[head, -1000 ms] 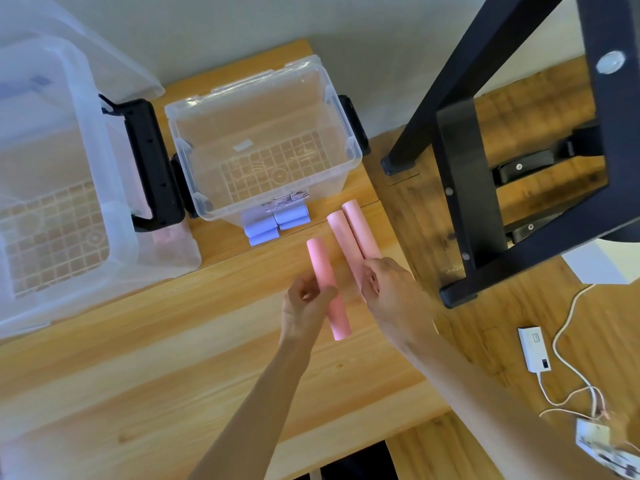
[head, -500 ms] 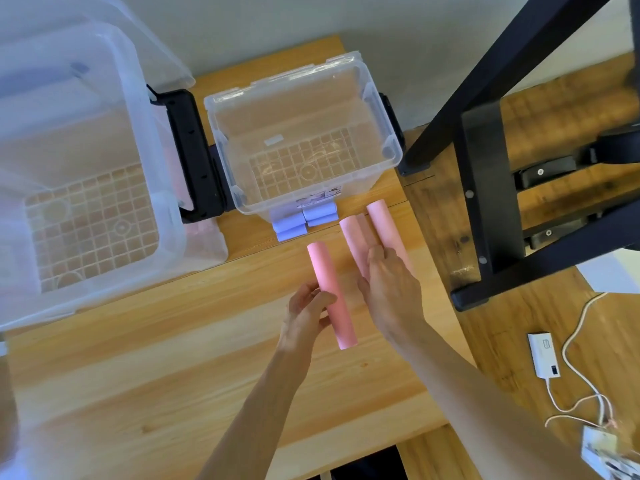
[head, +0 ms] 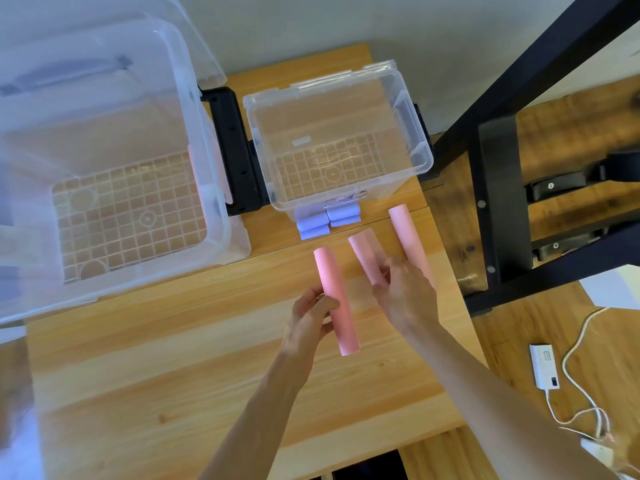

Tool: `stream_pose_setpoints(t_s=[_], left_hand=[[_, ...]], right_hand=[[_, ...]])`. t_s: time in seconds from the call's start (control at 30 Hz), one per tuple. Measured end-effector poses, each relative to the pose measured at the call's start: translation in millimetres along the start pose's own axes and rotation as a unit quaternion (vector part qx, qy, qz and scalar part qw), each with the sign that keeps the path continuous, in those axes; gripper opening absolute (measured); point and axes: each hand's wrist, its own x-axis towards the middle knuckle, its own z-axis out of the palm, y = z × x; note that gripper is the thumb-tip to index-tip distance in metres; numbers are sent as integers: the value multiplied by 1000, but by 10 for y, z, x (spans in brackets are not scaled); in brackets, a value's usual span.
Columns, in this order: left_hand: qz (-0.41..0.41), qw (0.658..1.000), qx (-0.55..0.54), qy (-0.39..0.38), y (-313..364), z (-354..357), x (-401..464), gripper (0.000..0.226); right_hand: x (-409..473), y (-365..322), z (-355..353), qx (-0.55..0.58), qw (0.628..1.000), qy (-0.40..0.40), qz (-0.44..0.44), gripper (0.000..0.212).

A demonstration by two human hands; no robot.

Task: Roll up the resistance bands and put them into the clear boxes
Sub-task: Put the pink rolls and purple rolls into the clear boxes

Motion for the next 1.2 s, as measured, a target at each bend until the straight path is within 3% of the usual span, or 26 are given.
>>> stream_pose_setpoints(t_s=[0.27,0.47,0.57,0.77,0.93,1.1,1.2], left_hand=[[-13,1000,1,12,-41,-116,-29,33],[-29,1000,4,8,-63,-135,-81,38],[-30,999,6,-15,-27,-158,-146,40],[6,998,9,-60,182,-161,-406,40],[68,994,30,-80,528,-86,-707,39],[142,984,79,-70,983,-134,-1046,44],[171,977,111,-55,1275,-197,-1214,43]], right_hand=[[-110,-53,94,176,981,-56,60,20],[-273,-72,49,390,899,-173,97,15],[-390,-69,-38,406,886,-203,94,15],[-642,-151,-335,416,895,-146,67,17],[-774,-317,-701,481,863,-149,41,24],[-889,-687,-1038,513,849,-128,-1,38],[-963,-986,-1220,502,858,-95,-48,34]])
